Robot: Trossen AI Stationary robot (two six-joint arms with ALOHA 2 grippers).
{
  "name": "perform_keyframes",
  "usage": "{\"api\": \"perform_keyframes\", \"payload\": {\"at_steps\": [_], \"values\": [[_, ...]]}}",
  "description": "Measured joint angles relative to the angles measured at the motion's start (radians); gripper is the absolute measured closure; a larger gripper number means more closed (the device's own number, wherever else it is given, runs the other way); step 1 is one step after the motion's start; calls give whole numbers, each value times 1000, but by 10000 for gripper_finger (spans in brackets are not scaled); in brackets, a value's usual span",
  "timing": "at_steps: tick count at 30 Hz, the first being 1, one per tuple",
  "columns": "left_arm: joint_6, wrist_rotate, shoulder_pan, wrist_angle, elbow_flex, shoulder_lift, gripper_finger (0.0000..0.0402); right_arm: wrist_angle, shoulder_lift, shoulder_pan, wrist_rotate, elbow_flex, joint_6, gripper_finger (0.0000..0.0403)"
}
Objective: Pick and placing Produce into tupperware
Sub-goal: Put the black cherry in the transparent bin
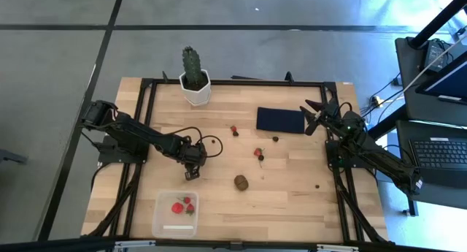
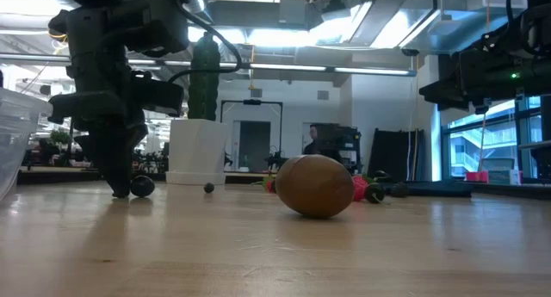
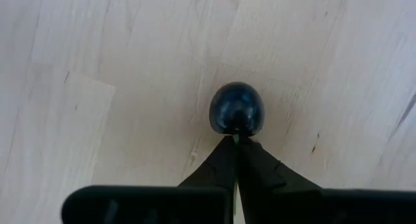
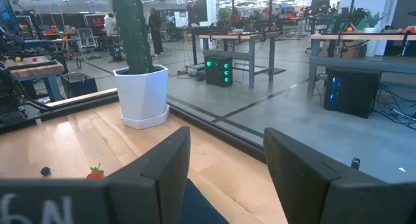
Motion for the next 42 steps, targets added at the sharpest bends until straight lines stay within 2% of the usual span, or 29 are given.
{"api": "perform_keyframes", "payload": {"at_steps": [4, 10, 14, 20, 26, 35, 39, 42], "values": [[53, 82, -1, -45, 50, -9, 398, 0, 0, 0, 0, 0, 0, 205], [99, 99, -6, -258, 192, -10, 398, 0, 0, 0, 0, 0, 0, 205], [99, 110, -22, -412, 308, -10, 399, 1, 0, 0, 0, 0, 2, 205], [30, 237, -90, -497, 426, -12, 400, 1, 0, 0, 0, 0, 3, 205], [-155, 330, -201, -500, 453, -12, 400, 1, 0, 0, 0, 0, 3, 205], [-514, 357, -397, -451, 453, -12, 399, 1, 0, 0, 0, 0, 1, 205], [-640, 293, -459, -391, 453, -12, 400, 1, 0, 0, 0, 0, 1, 205], [-669, 221, -491, -366, 453, -4, 399, 1, 0, 0, 0, 0, 1, 205]]}}
